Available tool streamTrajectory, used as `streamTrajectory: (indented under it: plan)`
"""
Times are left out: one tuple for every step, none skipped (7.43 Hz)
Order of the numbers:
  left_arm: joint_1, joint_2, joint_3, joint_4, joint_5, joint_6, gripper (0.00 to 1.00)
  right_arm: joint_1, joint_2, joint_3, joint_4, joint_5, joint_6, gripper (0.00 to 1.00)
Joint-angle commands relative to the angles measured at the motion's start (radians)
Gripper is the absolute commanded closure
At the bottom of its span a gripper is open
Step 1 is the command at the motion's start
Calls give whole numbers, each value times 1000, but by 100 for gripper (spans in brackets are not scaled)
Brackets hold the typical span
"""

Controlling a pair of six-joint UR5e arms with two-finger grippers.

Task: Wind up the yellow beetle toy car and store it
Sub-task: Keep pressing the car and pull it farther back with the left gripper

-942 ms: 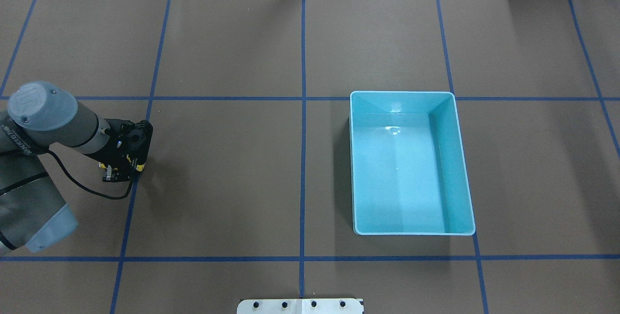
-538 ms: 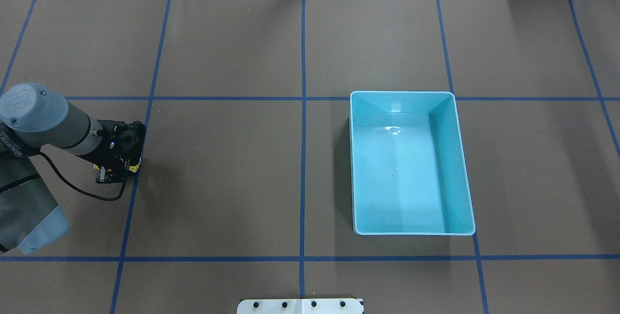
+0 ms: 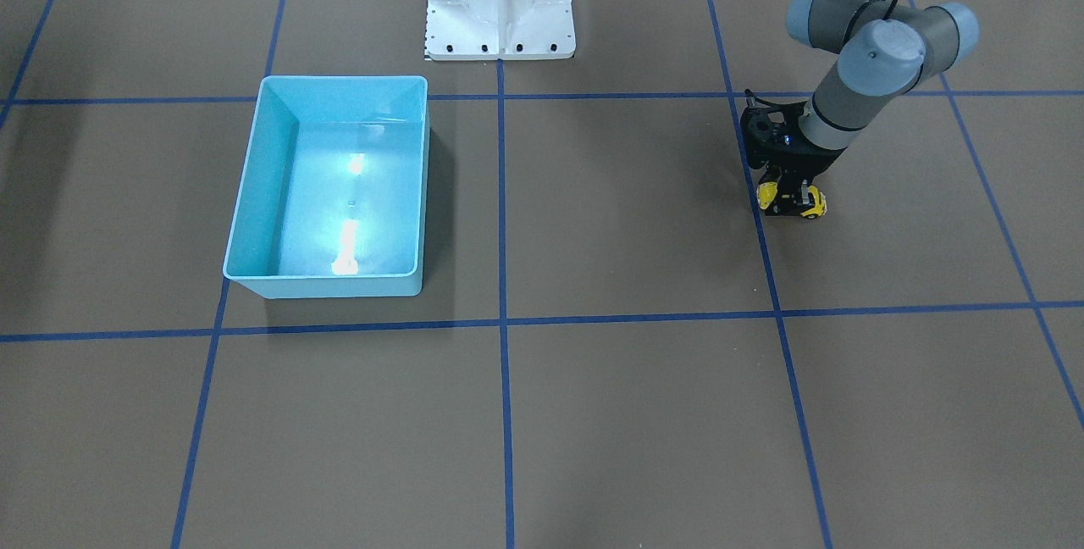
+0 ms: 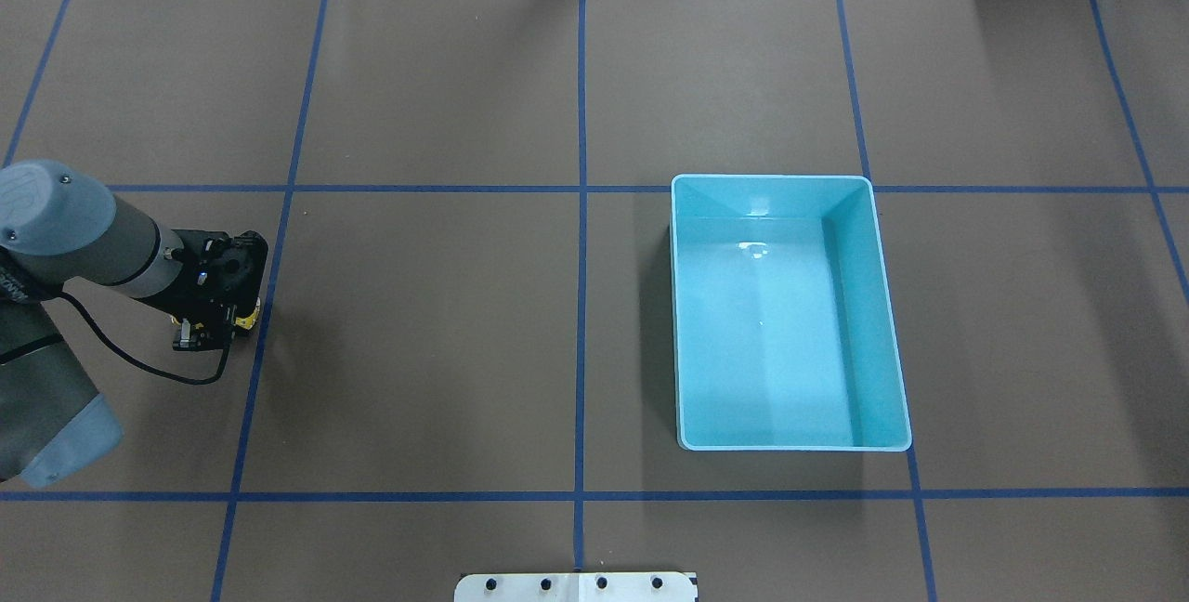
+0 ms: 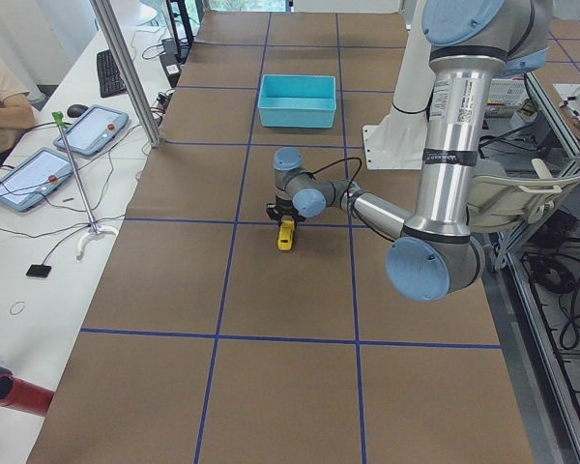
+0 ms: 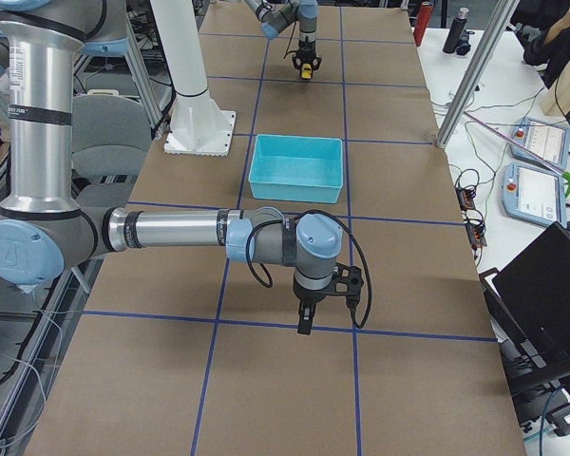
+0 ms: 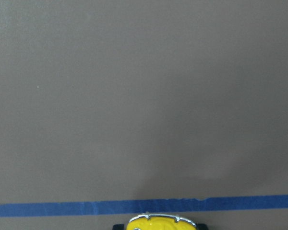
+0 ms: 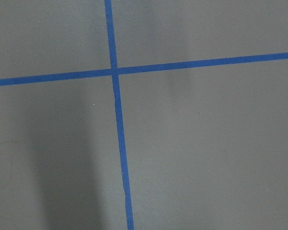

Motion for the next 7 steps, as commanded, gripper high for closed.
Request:
streamTrajectory:
  plan:
    - [-11, 10, 4, -3, 0, 17, 100, 0, -2, 0, 0, 0, 0, 0]
    - [-12, 10, 5, -8, -6, 19, 100, 0, 0, 0, 0, -2, 0, 0]
    - [-20, 23, 10, -25, -6, 19, 100, 0, -2, 0, 0, -2, 0, 0]
    - [-20, 27, 11, -35, -6, 19, 100, 0, 0, 0, 0, -2, 0, 0]
    - [-21, 36, 11, -38, -6, 19, 100, 0, -2, 0, 0, -2, 0, 0]
    - [-21, 40, 16, -57, -8, 19, 100, 0, -2, 0, 0, -2, 0, 0]
    - [-24, 40, 21, -58, -8, 19, 100, 0, 0, -2, 0, -2, 0, 0]
